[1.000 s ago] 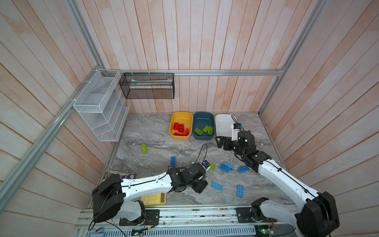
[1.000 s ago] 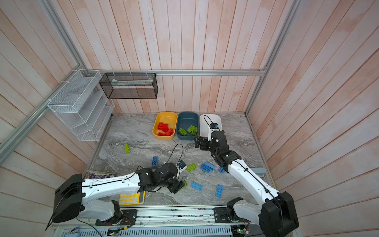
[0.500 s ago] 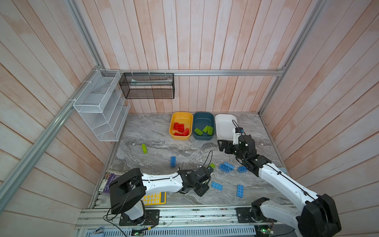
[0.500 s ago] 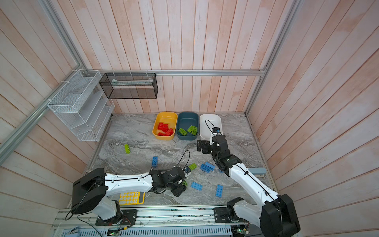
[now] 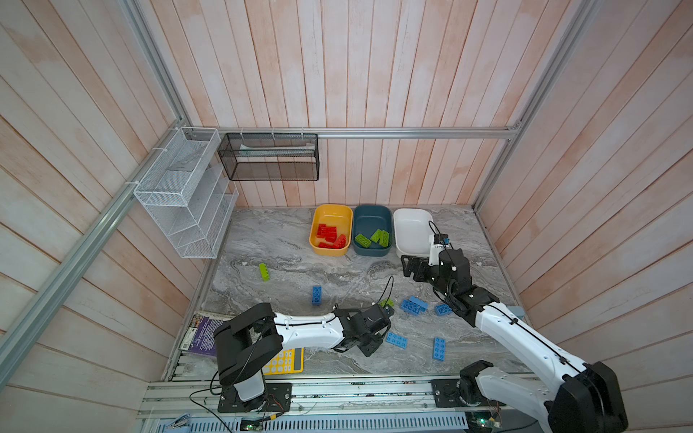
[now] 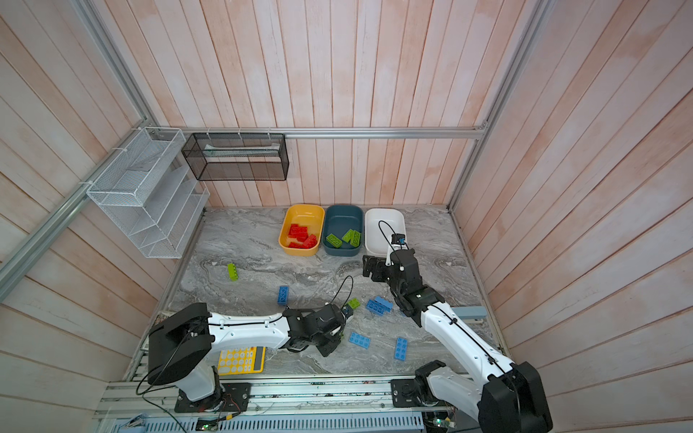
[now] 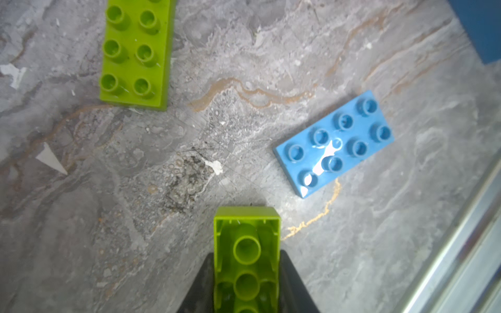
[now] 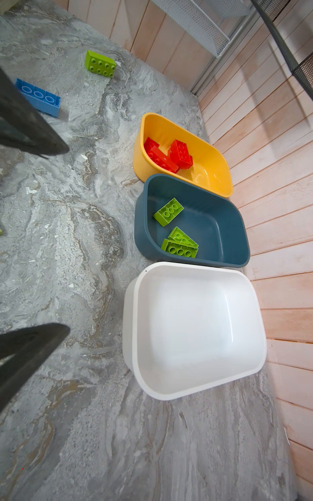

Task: Sort the legos into containers by color
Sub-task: Pick up the lego from the middle-left of the table, then place the lego in the container.

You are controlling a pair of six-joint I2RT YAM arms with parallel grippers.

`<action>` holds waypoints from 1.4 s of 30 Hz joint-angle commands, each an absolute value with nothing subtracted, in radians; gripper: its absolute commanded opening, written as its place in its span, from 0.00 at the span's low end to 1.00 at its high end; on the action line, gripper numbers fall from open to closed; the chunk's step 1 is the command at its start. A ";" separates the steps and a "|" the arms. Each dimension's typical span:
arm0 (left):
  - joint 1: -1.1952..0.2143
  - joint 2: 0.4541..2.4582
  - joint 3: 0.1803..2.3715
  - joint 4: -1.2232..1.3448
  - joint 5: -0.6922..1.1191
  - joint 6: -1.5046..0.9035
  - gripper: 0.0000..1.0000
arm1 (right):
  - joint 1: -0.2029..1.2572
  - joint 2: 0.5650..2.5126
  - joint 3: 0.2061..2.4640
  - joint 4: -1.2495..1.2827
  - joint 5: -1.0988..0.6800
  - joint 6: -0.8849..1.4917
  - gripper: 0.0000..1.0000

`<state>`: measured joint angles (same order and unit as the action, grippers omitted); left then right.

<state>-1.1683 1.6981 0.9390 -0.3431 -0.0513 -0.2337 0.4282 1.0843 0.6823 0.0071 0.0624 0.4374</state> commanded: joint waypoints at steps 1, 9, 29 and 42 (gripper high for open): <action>-1.173 1.706 0.966 -0.352 -0.108 -0.238 0.27 | 0.424 1.077 0.669 0.025 0.074 0.423 0.96; -1.167 1.621 0.975 -0.339 -0.179 -0.222 0.27 | 0.425 1.079 0.659 0.030 0.076 0.423 0.95; -0.809 1.618 1.239 -0.334 0.017 -0.097 0.27 | 0.424 0.997 0.422 0.186 0.017 0.530 0.95; -0.638 2.056 1.744 -0.399 0.118 -0.048 0.27 | 0.423 0.945 0.356 0.248 0.020 0.532 0.94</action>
